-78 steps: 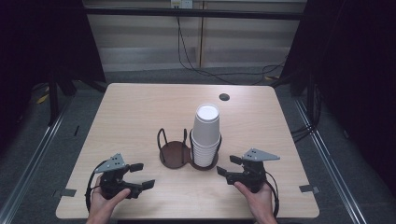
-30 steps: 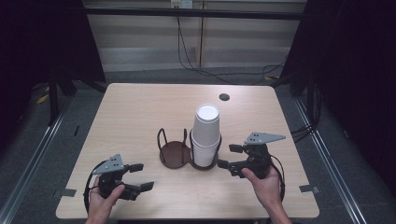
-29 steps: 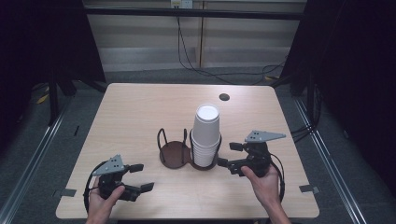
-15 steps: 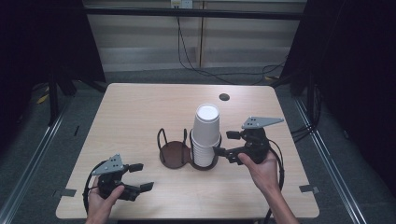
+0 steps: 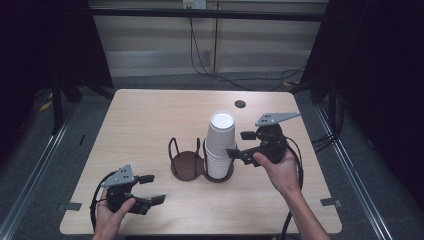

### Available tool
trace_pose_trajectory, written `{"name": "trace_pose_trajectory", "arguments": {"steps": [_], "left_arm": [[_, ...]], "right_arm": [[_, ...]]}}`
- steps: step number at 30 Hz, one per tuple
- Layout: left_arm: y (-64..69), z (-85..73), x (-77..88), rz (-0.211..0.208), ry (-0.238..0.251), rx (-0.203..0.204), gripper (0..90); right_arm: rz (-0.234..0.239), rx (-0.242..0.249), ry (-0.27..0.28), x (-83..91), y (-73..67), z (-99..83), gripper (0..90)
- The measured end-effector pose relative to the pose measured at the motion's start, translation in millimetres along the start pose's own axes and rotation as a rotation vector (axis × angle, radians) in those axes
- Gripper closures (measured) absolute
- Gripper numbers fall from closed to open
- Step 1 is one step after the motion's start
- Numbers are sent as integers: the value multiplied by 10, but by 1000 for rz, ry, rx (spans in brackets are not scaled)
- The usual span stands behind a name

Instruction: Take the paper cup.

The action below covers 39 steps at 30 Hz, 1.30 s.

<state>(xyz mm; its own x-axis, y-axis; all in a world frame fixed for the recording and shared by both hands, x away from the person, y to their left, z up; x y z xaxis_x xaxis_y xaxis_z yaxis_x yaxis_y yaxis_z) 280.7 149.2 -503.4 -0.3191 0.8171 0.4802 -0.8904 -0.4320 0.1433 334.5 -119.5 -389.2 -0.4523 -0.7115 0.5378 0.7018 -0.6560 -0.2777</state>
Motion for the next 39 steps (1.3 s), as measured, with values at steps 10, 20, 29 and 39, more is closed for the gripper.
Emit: {"name": "trace_pose_trajectory", "arguments": {"steps": [10, 20, 29, 39], "left_arm": [[-1, -7, -17, 3, -19, -19, 161], [-7, -14, -16, 5, -24, -14, 162], [-12, -19, -10, 6, -26, -11, 162], [-20, -26, -7, 7, -31, -12, 162]], "right_arm": [[7, 23, -47, -88, 9, 158, 166], [23, 43, -105, -177, 12, 337, 164], [10, 73, -148, -268, 10, 481, 165], [0, 82, -184, -374, 22, 502, 175]]}}
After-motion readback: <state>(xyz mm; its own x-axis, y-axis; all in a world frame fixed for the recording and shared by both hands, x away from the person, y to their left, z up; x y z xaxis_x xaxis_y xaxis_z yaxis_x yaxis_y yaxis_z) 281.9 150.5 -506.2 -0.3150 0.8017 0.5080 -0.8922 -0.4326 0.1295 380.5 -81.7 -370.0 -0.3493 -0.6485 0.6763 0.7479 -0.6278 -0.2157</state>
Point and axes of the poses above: each handheld gripper's, and its own axes: x roughly backward along the jaws, z roughly out of its top, y roughly to its right, the point moved 9 cm from there along -x, roughly forward along the jaws, and after that the axes turned 5 degrees about -x, right-handed, at the moved point
